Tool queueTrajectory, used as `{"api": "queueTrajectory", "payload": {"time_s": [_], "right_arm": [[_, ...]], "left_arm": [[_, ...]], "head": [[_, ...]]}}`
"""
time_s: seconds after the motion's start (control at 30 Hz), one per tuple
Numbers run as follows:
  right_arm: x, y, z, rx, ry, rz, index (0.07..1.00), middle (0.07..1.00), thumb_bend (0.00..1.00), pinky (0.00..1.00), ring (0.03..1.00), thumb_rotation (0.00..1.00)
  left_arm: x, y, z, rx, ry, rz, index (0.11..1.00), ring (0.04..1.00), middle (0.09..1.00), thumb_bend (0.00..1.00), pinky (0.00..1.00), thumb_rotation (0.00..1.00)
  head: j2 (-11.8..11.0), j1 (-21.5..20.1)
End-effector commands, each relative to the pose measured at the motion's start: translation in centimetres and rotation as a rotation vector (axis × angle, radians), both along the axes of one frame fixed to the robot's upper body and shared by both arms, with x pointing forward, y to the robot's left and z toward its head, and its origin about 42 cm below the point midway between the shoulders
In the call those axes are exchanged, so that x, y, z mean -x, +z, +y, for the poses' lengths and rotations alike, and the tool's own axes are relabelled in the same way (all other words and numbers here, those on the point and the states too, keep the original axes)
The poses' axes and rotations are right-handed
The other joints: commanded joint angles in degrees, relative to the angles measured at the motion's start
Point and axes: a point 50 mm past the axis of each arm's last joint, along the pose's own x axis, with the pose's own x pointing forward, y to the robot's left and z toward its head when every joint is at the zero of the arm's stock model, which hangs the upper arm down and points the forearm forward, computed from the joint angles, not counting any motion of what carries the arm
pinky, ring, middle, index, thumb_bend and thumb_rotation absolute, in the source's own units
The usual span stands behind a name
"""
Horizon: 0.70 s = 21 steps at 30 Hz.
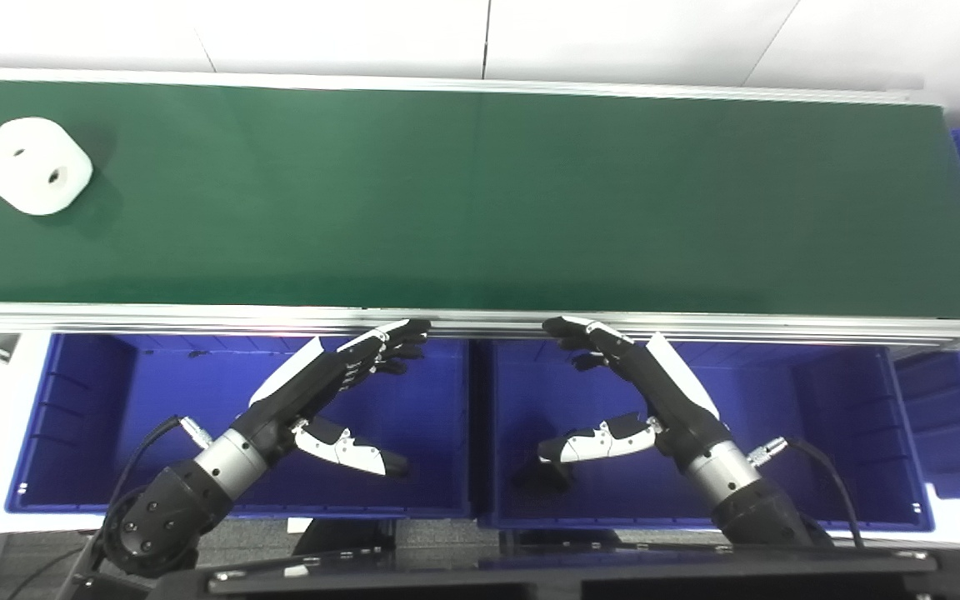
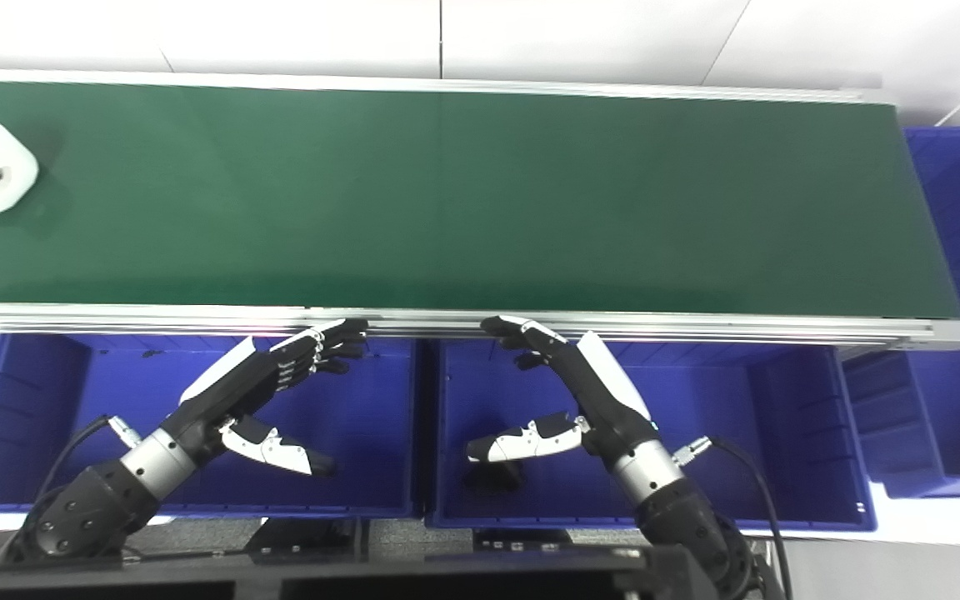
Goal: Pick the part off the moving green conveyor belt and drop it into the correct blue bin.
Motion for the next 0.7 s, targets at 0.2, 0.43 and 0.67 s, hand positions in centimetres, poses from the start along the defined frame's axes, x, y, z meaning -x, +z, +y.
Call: {"api": "queueTrajectory", "payload": {"time_s": [0.2, 0.43, 0.67], "right_arm": [[-0.20, 0.83, -0.16, -0.017, -0.008, -0.021, 0.826, 0.842, 0.93, 0.72, 0.828, 0.23], [0.13, 0.85, -0.47, -0.009, -0.012, -0.008, 0.829, 0.848, 0.94, 0.75, 0.840, 0.24], [0.56, 0.34, -0.83, -0.015, -0.004, -0.006, 0.835, 0.852, 0.92, 0.74, 0.848, 0.23]], "left_arm": [[-0.36, 0.89, 0.03, 0.020, 0.002, -0.051, 0.909, 0.882, 0.913, 0.92, 0.84, 0.25], [-0.14, 0.79, -0.25, 0.018, 0.006, -0.055, 0.907, 0.879, 0.910, 0.93, 0.83, 0.28], [0.32, 0.17, -0.53, 0.024, 0.014, -0.054, 0.900, 0.879, 0.904, 0.94, 0.84, 0.28]], "head": [[-0.45, 0.14], [-1.27, 0.64], [-3.54, 3.80]]}}
